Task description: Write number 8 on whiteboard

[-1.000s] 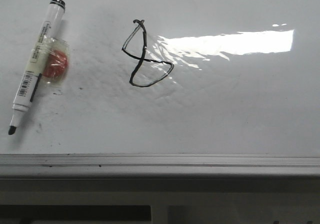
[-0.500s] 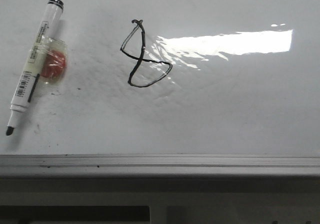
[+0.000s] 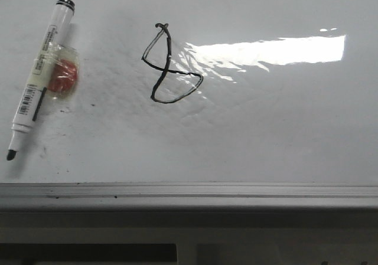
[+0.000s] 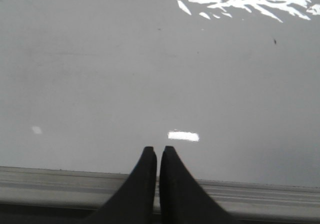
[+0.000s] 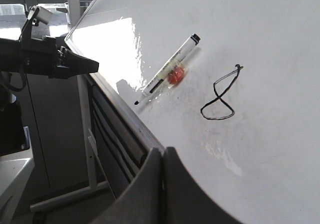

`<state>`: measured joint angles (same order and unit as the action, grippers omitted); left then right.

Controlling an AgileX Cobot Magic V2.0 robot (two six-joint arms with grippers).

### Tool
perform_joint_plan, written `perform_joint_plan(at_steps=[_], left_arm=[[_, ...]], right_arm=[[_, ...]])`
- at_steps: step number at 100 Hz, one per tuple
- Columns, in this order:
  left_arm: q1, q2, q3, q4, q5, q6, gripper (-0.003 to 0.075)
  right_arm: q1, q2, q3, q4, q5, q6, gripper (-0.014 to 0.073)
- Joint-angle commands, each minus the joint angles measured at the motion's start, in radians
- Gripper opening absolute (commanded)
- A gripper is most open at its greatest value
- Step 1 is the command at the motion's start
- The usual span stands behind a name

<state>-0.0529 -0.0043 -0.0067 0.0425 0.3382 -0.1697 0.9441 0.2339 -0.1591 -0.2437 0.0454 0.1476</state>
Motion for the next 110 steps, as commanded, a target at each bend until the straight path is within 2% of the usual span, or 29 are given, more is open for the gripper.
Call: perform_joint_plan(at_steps=[1, 25, 35, 44, 51, 66, 78, 97, 110], left_arm=[[-0.004, -0.027, 0.039, 0.001, -0.039, -0.002, -0.0020], [-0.004, -0.027, 0.039, 0.001, -0.039, -0.002, -0.0020], [-0.004, -0.027, 0.039, 0.001, -0.039, -0.002, -0.0020], [-0.004, -0.027, 0.039, 0.001, -0.039, -0.002, -0.0020], [-0.004, -0.027, 0.039, 0.001, -0.039, -0.002, -0.0020], [-0.004, -0.027, 0.039, 0.001, -0.039, -0.002, -0.0020], [-0.004, -0.027, 0.039, 0.001, -0.039, -0.002, -0.0020], [-0.004, -0.027, 0.039, 0.001, -0.039, -0.002, -0.0020], [-0.004, -0.027, 0.039, 0.001, -0.039, -0.002, -0.0020]], right_arm=[[-0.003, 0.007, -0.027, -0.012, -0.082, -0.004, -0.0063], [-0.030, 0.007, -0.007, -0.012, -0.119, -0.004, -0.0063], [-0.127, 0.018, 0.049, 0.004, -0.230, -0.004, -0.0063], [-0.260, 0.029, 0.101, 0.024, -0.350, -0.004, -0.0063], [-0.372, 0.031, 0.124, 0.029, -0.376, -0.004, -0.0063], [-0.599, 0.028, 0.154, 0.031, -0.376, -0.004, -0.0063], [-0.712, -0.033, 0.182, 0.032, -0.374, -0.031, -0.0063], [-0.877, -0.116, 0.182, 0.065, -0.224, -0.059, -0.0063], [-0.991, -0.163, 0.182, 0.136, -0.119, -0.125, -0.0063]])
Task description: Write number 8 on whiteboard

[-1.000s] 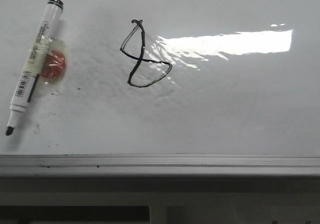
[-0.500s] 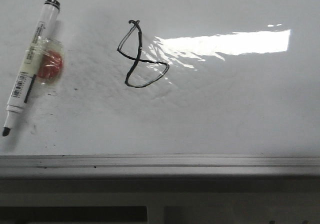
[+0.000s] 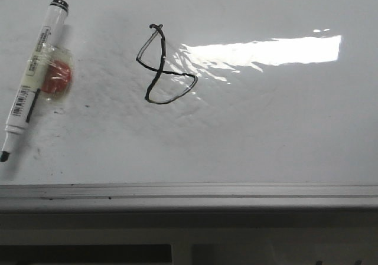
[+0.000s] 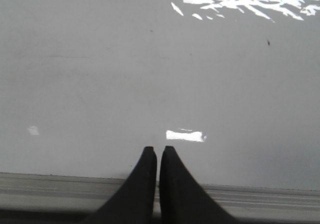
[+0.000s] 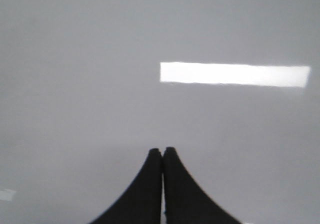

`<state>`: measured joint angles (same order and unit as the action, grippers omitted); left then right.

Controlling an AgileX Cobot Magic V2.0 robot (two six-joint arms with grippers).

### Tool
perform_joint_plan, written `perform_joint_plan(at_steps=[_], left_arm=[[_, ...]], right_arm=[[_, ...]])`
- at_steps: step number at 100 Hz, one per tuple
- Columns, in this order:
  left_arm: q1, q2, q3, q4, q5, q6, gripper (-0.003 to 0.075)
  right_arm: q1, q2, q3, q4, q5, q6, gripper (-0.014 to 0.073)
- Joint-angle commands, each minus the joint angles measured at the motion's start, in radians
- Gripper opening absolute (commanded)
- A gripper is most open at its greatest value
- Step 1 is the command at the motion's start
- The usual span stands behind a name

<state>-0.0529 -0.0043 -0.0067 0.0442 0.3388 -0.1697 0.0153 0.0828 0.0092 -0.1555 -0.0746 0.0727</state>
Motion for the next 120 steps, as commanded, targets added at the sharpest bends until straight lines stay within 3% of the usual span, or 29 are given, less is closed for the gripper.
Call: perform_joint_plan(at_steps=[1, 19, 41, 120], left_arm=[[-0.004, -0.027, 0.039, -0.001, -0.040, -0.002, -0.0020], [-0.004, -0.027, 0.039, -0.001, -0.040, -0.002, -0.0020], [-0.004, -0.027, 0.039, -0.001, -0.040, -0.002, -0.0020], [-0.004, -0.027, 0.039, -0.001, -0.040, -0.002, -0.0020]], right_arm=[[-0.068, -0.013, 0.014, 0.052, 0.013, -0.060, -0.0063], [-0.152, -0.079, 0.014, 0.127, 0.194, -0.116, -0.0063], [-0.187, -0.115, 0.014, 0.127, 0.364, -0.128, -0.0063], [-0.191, -0.115, 0.014, 0.129, 0.373, -0.136, -0.0063]])
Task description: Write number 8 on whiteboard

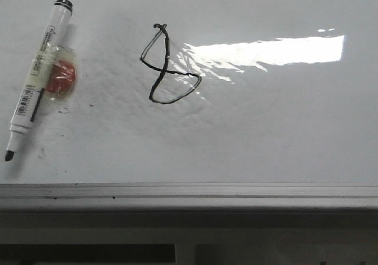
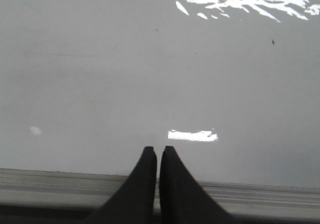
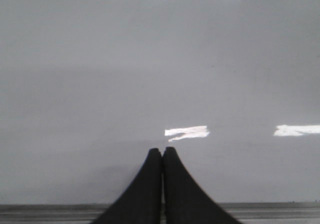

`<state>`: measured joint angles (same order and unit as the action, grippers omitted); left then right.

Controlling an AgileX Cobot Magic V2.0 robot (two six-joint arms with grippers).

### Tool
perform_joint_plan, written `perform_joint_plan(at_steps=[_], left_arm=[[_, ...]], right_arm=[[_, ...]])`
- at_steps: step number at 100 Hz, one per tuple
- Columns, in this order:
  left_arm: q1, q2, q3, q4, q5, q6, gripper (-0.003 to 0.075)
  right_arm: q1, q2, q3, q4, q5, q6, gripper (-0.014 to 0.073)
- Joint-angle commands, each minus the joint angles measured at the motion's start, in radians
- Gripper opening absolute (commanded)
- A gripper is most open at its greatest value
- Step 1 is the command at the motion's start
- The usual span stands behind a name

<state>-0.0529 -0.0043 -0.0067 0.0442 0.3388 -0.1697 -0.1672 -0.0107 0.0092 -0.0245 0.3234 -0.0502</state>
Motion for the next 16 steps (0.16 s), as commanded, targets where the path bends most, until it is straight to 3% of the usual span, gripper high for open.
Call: perform_joint_plan(at_steps=[1, 16], left_arm=[[-0.004, -0.027, 0.039, -0.001, -0.040, -0.002, -0.0020], [-0.004, -0.027, 0.039, -0.001, -0.040, -0.002, -0.0020]], right_arm=[[-0.008, -0.021, 0.014, -0.002, -0.025, -0.013, -0.0063], [-0.008, -0.021, 0.014, -0.002, -0.025, -0.013, -0.0063]])
